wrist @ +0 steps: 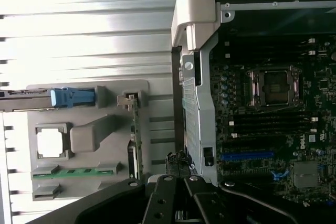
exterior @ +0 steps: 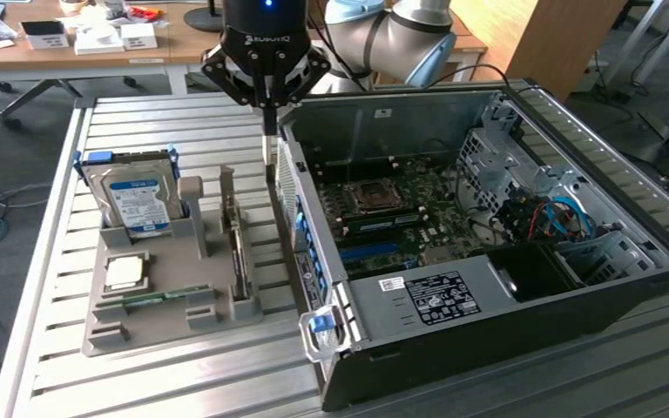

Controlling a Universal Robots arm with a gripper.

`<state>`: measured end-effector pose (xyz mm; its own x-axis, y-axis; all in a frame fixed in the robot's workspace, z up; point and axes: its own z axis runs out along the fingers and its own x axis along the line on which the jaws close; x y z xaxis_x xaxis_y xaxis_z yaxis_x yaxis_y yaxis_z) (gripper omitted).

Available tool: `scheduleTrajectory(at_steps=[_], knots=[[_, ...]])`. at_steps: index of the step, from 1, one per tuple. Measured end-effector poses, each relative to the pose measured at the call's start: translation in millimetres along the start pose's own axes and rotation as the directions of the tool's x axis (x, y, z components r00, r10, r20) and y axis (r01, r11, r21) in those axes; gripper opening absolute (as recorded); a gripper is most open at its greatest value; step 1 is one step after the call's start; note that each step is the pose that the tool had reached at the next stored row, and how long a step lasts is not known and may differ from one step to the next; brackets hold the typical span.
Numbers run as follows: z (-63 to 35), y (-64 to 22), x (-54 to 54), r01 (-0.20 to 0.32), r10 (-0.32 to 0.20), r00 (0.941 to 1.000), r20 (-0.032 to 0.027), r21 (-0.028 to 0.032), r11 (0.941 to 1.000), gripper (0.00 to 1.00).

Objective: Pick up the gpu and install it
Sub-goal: 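Reach for the gpu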

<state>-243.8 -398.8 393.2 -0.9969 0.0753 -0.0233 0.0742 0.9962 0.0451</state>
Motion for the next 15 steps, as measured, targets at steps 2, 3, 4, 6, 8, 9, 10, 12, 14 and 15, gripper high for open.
scheduleTrajectory(at_steps=[2, 3, 4, 6, 8, 9, 10, 12, 14, 15], knots=[[0.0, -0.1, 0.7, 0.0, 0.0, 1.0, 0.0, 0.0, 1.0, 0.11], [0.0, -0.1, 0.7, 0.0, 0.0, 1.0, 0.0, 0.0, 1.0, 0.11], [-0.1, -0.1, 0.9, 0.0, 0.0, 1.0, -0.0001, 0.0, 1.0, 0.11], [0.0, -0.1, 1.0, 0.0, 0.0, 1.0, 0.0, 0.0, 1.0, 0.11], [-0.1, -0.1, 1.5, 0.0, 0.0, 1.0, -0.0001, 0.0, 1.0, 0.11], [-0.1, -0.1, 1.8, 0.0, 0.0, 1.0, -0.0001, 0.0, 1.0, 0.11], [-0.1, -0.2, 2.0, 0.0, 0.0, 1.0, 0.0, 0.0, 1.0, 0.11], [0.0, -0.2, 2.3, 0.0, 0.0, 1.0, 0.0, 0.0, 1.0, 0.11], [-0.1, -0.2, 2.3, 0.0, 0.0, 1.0, 0.0, 0.0, 1.0, 0.11], [-0.1, -0.2, 2.3, 0.0, 0.0, 1.0, -0.0001, 0.0, 1.0, 0.11]])
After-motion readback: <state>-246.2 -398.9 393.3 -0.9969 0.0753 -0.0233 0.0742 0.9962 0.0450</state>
